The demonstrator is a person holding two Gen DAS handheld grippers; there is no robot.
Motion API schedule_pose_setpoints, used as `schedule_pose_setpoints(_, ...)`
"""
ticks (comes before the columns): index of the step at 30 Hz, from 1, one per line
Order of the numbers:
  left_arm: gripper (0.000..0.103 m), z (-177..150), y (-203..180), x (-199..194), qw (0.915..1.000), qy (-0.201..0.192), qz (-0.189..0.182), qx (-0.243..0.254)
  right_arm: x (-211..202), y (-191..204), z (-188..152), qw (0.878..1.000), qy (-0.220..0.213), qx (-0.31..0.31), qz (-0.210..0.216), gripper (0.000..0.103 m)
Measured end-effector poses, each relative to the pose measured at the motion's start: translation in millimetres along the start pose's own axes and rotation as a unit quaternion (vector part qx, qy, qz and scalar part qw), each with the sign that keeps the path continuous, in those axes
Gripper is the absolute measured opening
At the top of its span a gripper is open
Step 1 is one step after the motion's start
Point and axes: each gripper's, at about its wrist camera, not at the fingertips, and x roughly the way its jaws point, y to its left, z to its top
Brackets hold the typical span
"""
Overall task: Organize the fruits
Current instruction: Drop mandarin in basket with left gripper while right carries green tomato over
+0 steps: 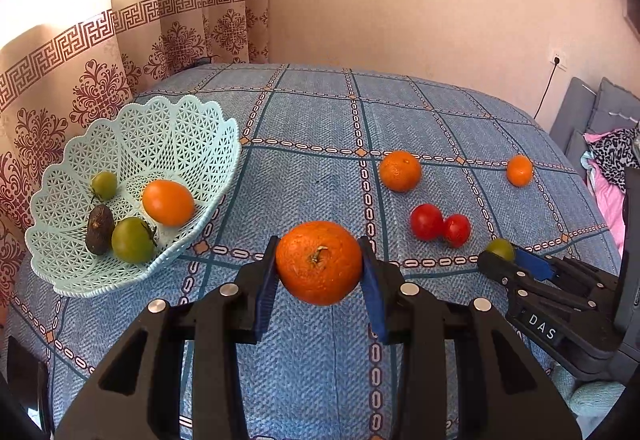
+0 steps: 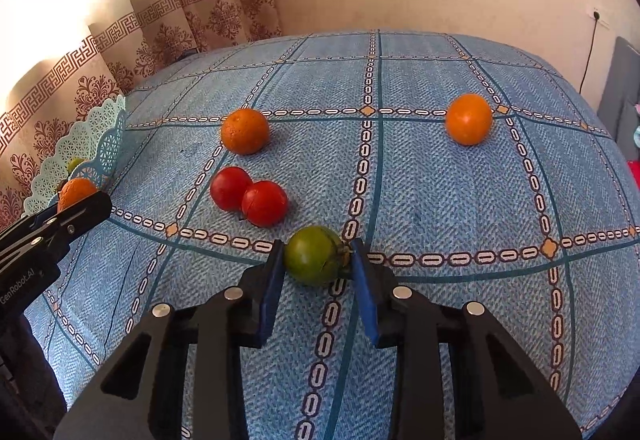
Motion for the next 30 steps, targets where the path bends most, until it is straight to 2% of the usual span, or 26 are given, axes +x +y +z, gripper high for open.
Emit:
schedule_pose_setpoints(5,0.039,-0.6,5.2,-2.8,1.0000,-0.003,-0.002,-0.006,-2.2,5.3,-2.1,1.000,-0.001,-0.014,-0.007,0.029)
schedule_pose_setpoints(16,0.039,2.6,18.4,-22.0,0.9994,-0.031,0.009,-0.015,-29.3,20.2,-0.3,0.999,-0.021,-0.016,0.018,0.029)
schedule_pose_setpoints(24,0.039,11.9,47.9,-41.2,0.9966,-0.065,0.039,-0.034,-50.4,52.8,15.2,0.997,-0.045,-0.032,0.055,0.029)
schedule_pose_setpoints(30,0.039,17.4,81.2,-51.7,0.9927,-0.077,0.069,-0.062,-53.9,79.4,23.4,0.995,-0.052,-0.042,0.075,0.029)
